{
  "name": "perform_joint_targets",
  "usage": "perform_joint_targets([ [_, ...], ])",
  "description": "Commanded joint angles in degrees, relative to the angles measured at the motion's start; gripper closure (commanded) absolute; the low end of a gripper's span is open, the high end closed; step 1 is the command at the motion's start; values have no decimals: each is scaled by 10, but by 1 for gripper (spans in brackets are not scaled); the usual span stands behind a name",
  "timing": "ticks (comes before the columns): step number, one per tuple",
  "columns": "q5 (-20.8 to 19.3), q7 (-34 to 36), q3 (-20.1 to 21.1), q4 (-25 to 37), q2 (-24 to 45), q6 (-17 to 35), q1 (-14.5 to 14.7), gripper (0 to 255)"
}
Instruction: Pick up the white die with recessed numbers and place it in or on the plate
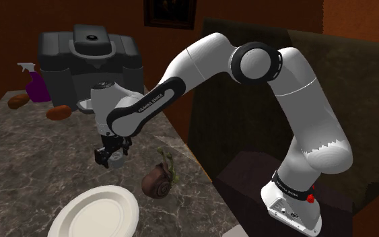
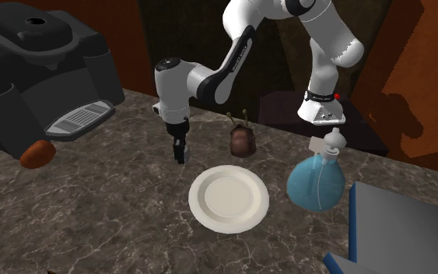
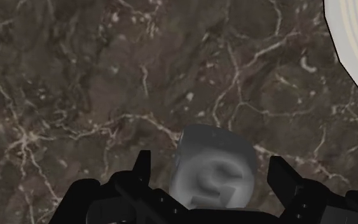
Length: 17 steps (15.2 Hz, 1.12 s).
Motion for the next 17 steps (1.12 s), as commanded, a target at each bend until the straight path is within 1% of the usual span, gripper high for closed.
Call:
perform_joint_targets([
  [1,0,0,0,0,0,0,0,255],
  [10,0,0,0,0,0,0,0,255],
  [17,11,-6,10,1,-33,-34,-7,255],
])
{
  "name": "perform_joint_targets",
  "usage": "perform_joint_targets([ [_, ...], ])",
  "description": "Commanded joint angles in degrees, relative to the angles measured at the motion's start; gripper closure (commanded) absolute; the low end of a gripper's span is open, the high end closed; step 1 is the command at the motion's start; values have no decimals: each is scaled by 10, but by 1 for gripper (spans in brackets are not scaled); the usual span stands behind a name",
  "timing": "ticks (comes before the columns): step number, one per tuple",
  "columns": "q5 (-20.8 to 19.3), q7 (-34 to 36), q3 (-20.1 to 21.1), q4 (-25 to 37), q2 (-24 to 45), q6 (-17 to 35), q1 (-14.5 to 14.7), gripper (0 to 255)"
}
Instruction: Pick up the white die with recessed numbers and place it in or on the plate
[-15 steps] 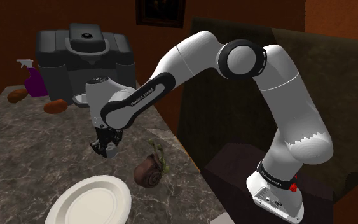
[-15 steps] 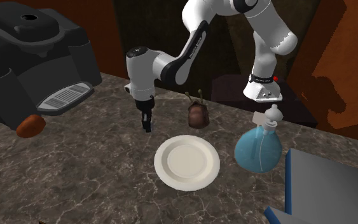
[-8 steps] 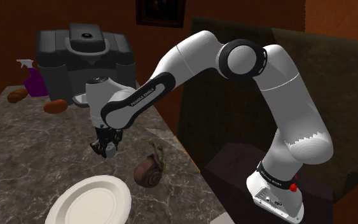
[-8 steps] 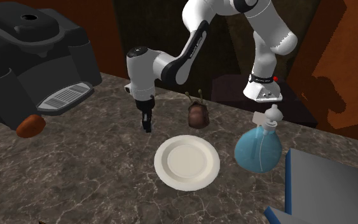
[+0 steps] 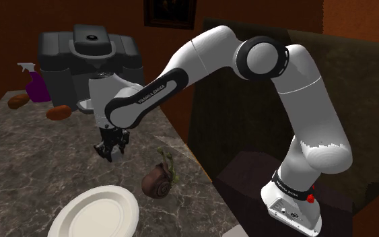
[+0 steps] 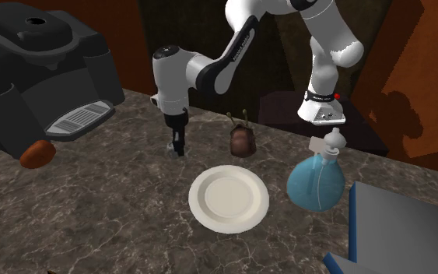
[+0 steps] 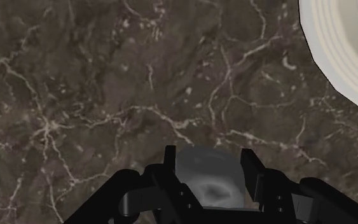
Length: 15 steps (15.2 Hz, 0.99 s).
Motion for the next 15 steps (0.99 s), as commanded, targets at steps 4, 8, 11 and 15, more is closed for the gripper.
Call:
perform_joint_targets([
  [4,8,-4,7,5,-21,-26,-3,255],
  [8,15,-8,12,11,-37,-48,-6,255],
  [11,18,2,16,5,-51,-54,0,255],
  [15,16,47,27,-27,-69,-42,29,255],
])
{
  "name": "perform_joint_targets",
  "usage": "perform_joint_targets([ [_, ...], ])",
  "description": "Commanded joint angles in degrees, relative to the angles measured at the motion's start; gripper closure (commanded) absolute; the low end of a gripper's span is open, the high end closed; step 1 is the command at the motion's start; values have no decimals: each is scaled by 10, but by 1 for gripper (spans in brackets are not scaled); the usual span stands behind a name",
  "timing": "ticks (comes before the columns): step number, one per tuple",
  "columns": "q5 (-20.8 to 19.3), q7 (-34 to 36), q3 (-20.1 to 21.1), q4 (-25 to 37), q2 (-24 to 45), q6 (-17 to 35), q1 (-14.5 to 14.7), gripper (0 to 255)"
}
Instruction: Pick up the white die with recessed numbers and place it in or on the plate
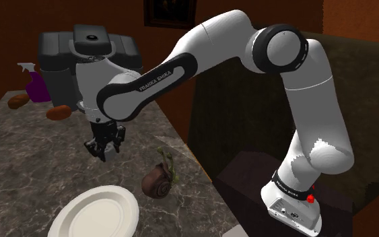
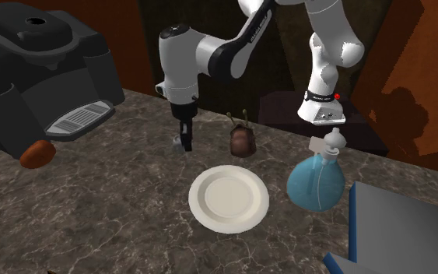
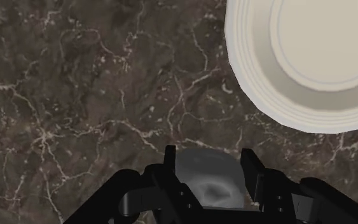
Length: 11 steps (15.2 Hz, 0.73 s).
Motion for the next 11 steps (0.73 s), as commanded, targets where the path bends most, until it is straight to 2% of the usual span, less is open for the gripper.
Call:
perform_joint_targets([
  [1,-1,25,5,-15,-7,6,16,255],
  [11,-12,143,26,-33,-15,12,107,255],
])
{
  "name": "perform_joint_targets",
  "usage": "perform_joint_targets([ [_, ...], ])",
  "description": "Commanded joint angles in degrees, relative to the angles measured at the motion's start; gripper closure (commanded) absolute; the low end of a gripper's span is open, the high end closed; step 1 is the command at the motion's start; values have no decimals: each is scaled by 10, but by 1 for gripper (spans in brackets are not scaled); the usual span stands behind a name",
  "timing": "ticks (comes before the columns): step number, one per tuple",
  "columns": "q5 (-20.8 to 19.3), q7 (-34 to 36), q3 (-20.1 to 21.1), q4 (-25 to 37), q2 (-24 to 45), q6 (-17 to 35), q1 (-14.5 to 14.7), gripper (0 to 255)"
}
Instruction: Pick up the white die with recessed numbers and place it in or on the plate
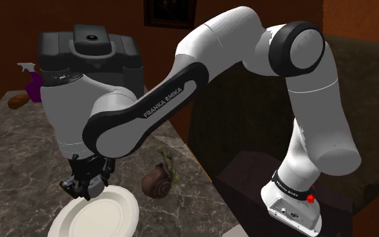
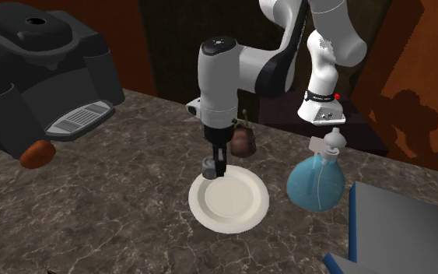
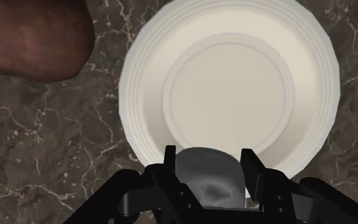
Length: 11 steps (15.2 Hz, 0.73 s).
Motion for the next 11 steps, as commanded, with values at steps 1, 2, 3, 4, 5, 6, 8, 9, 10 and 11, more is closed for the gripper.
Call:
perform_joint_targets([
  [1,-3,25,4,1,2,-1,20,255],
  [2,-5,37,5,4,4,-2,30,255],
  [3,-5,39,6,5,4,-3,32,255],
  [4,-7,40,4,3,8,3,33,255],
  [5,-9,42,3,1,12,9,34,255],
  [6,-11,43,1,0,16,14,35,255],
  [8,-16,45,-2,-3,25,25,37,255],
  [9,-18,47,-3,-4,29,30,38,255],
  [10,-20,48,-5,-5,34,35,39,255],
  [11,-22,49,-7,-6,38,40,40,255],
])
